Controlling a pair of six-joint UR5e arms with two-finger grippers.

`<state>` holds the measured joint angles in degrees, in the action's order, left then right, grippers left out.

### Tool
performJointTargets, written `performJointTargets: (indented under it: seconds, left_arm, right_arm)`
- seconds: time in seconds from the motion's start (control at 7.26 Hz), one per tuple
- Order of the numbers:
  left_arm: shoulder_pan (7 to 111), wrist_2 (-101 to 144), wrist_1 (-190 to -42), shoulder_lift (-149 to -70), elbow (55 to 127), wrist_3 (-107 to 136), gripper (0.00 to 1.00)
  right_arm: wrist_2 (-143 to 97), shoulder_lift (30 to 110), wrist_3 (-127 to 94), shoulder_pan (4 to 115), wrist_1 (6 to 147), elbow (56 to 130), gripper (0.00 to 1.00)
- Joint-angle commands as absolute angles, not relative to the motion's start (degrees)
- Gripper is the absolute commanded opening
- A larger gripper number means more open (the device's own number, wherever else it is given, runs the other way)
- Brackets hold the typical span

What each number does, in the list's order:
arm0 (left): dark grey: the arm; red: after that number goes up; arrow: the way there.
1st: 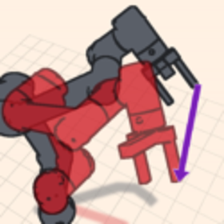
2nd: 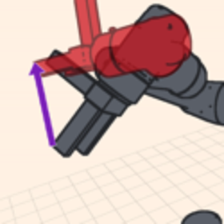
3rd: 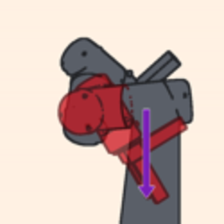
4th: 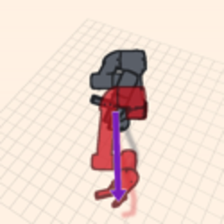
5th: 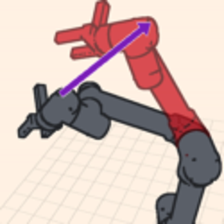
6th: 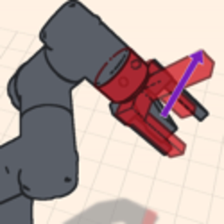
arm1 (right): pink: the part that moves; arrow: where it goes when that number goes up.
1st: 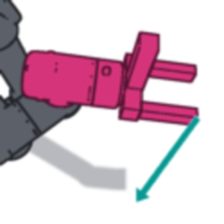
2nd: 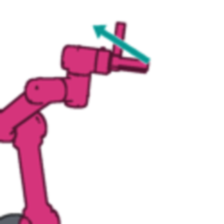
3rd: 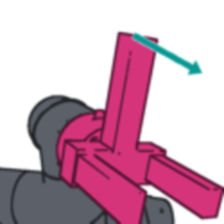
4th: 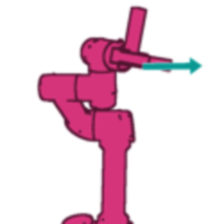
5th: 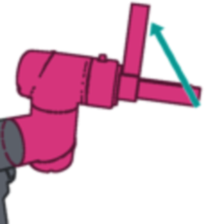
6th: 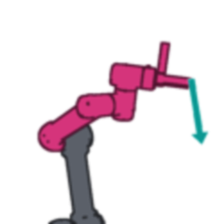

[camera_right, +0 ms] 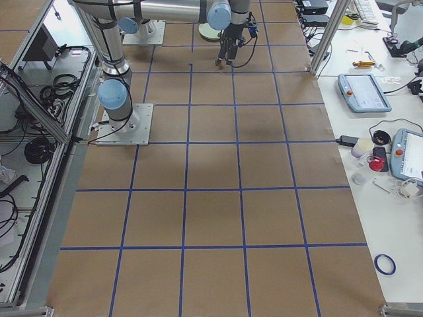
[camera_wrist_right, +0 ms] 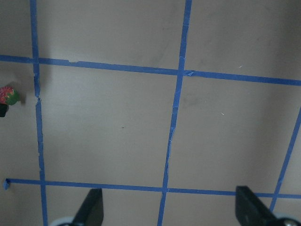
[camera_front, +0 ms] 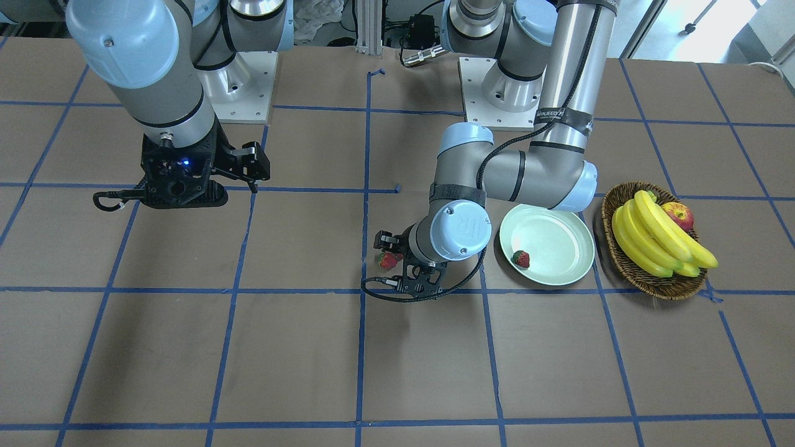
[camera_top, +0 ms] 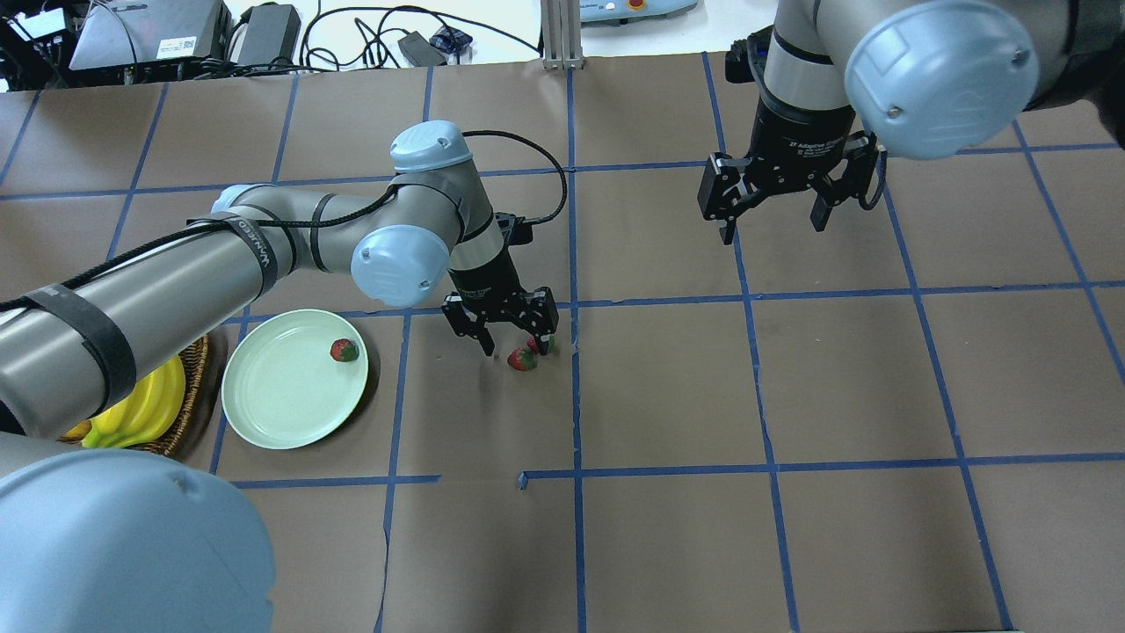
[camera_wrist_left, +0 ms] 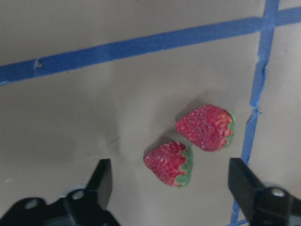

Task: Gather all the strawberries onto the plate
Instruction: 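Move the left gripper over the two remaining strawberries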

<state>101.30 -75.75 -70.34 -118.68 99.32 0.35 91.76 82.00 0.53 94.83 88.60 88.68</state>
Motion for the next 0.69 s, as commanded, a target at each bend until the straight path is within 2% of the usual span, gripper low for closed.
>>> performJointTargets:
  seconds: [0.0, 0.55]
  left_arm:
    - [101.42, -75.94, -70.75, -118.83, 99.32, -0.61, 0.72]
    - [101.43, -76.20, -71.10, -118.83, 99.40, -2.54, 0.74]
  right_arm:
    - [91.76, 82.00, 0.53, 94.75, 88.68, 88.68, 1.00]
    - [91.76, 81.91, 0.44, 94.83, 88.68, 88.68, 1.00]
